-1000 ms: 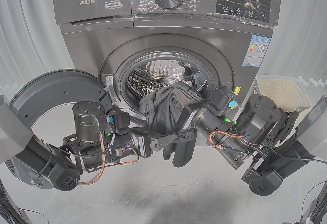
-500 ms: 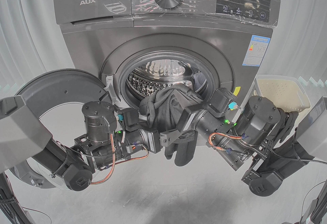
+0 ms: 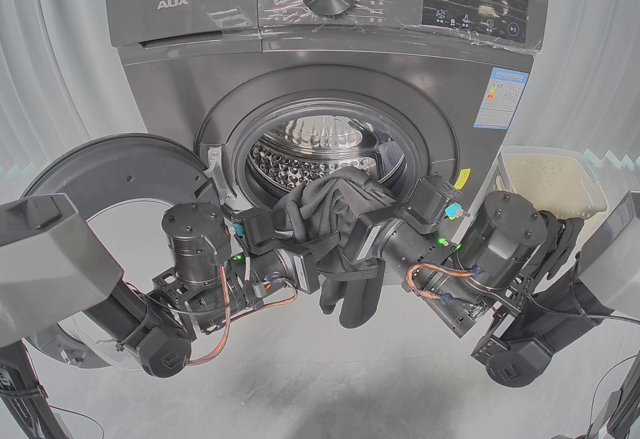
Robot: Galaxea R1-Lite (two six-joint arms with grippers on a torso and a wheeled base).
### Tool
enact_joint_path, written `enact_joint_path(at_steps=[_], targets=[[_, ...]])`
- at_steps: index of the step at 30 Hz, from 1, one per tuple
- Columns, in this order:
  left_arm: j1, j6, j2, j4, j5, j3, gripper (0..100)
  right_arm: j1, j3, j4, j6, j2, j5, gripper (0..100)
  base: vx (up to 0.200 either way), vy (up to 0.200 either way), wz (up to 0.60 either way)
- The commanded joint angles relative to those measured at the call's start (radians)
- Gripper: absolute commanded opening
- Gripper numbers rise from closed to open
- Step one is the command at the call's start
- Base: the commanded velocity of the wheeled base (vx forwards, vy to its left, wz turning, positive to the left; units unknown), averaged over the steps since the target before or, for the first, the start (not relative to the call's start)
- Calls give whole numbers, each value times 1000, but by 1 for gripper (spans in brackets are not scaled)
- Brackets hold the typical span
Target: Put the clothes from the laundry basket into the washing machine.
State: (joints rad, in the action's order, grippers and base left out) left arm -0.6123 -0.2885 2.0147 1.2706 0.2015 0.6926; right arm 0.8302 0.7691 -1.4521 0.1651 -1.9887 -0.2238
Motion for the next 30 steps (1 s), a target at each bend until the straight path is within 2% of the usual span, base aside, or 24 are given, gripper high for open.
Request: enact_joint_path(at_steps=[1, 8, 13, 14, 26, 30], targets=[[0, 0, 35, 15, -4, -2, 0, 1, -5, -1, 1, -1, 0, 0, 0, 0, 0], [-17, 2, -17, 29, -5, -34, 0, -8, -5, -1, 1, -9, 1, 0, 0, 0, 0], [-60, 5, -126, 29, -4, -119, 0, -19, -7, -48, -3, -67, 17, 0, 0, 0, 0], [-63, 5, -132, 29, -4, -127, 0, -20, -5, -51, -3, -73, 17, 100, 0, 0, 0], [-55, 2, -157, 44, -5, -100, 0, -22, -22, -77, -1, -91, 20, 100, 0, 0, 0], [-55, 2, -154, 42, -31, -70, 0, -22, -51, -77, 1, -84, 18, 100, 0, 0, 0]])
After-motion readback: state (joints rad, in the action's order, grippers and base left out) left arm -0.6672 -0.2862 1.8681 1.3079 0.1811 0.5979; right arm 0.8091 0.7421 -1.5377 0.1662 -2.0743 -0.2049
